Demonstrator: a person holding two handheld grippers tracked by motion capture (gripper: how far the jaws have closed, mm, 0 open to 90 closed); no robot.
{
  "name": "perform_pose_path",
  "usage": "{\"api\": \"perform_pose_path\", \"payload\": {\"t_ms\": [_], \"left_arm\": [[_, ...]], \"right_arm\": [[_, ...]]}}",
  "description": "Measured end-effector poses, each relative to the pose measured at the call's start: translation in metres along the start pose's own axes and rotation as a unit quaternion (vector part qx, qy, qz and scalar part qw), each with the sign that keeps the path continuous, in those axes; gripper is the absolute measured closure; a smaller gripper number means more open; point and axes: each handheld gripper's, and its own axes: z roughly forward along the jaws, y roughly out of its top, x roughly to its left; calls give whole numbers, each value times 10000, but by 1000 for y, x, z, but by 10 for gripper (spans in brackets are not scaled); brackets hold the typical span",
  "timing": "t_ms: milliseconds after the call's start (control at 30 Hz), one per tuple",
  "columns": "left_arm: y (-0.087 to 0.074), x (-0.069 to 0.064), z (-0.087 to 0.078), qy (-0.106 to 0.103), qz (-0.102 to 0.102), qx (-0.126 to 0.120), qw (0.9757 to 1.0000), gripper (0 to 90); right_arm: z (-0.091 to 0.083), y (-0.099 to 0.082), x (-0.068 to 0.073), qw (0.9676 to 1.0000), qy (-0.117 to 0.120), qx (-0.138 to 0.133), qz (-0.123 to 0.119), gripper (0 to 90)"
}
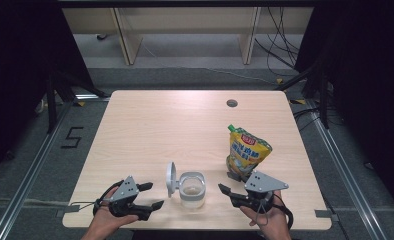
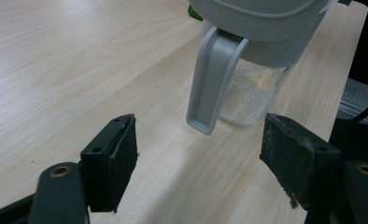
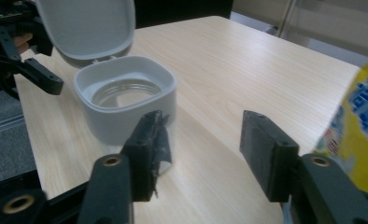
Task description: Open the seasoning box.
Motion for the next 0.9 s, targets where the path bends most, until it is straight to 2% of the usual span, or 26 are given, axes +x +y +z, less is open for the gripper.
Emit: {"api": "perform_pose_path", "payload": {"t_ms": [67, 133, 167, 200, 267, 300, 333, 367, 433, 467, 533, 567, 600, 633, 667, 700, 733, 767, 833, 900], "left_arm": [[-1, -1, 0, -32, -139, -11, 9999, 261], [-1, 0, 0, 29, -73, 43, 10000, 257], [0, -1, 0, -47, -165, -54, 9998, 251], [0, 1, 0, -59, -74, -28, 10000, 244], [0, 1, 0, -39, -80, 1, 10000, 229], [0, 1, 0, -22, -92, -6, 10000, 224], [0, -1, 0, 4, -219, 4, 9998, 224], [0, 1, 1, -58, -126, -3, 9999, 222], [0, 1, 1, -41, -164, -6, 9999, 217], [-1, 1, 1, -43, -159, 0, 9999, 217], [0, 0, 0, -16, -173, 11, 9998, 217], [0, 1, 0, -20, -118, 7, 9999, 216], [1, 0, 0, -25, -142, 0, 9999, 216], [0, -1, 0, -22, -247, 1, 9997, 216], [0, 0, 0, -27, -196, 4, 9998, 216], [-1, 1, 1, -24, -238, 32, 9997, 216], [-1, 2, 1, -38, -172, 34, 9998, 216], [-1, 2, 1, -25, -195, 28, 9998, 216], [-1, 2, 1, -17, -206, 34, 9998, 215], [0, 2, 1, -76, -185, 15, 9998, 215]], "right_arm": [[-4, -3, -3, 9999, -43, 33, 164, 458], [-10, -7, -4, 9988, -202, 76, 432, 416], [-12, -9, -8, 9992, -249, 26, 317, 398], [-13, -12, -10, 9990, -282, -8, 356, 377], [-19, -16, -10, 9977, -355, 66, 580, 308], [-20, -18, -11, 9976, -328, 22, 603, 291], [-23, -19, -10, 9968, -467, -1, 641, 278], [-23, -20, -13, 9976, -407, -20, 565, 262], [-28, -23, -14, 9965, -502, -2, 673, 259], [-30, -24, -15, 9966, -534, 18, 622, 259], [-32, -26, -17, 9962, -547, 14, 678, 259], [-34, -27, -18, 9953, -622, 77, 738, 259], [-37, -28, -19, 9946, -764, 62, 694, 263], [-37, -29, -20, 9943, -720, 68, 784, 276], [-39, -30, -22, 9944, -806, 86, 675, 288], [-40, -32, -21, 9928, -857, 115, 824, 290], [-42, -33, -22, 9920, -908, 174, 863, 285], [-43, -35, -25, 9912, -946, 170, 906, 283], [-43, -39, -29, 9908, -1045, 181, 835, 271], [-44, -42, -31, 9877, -1112, 256, 1073, 263]]}}
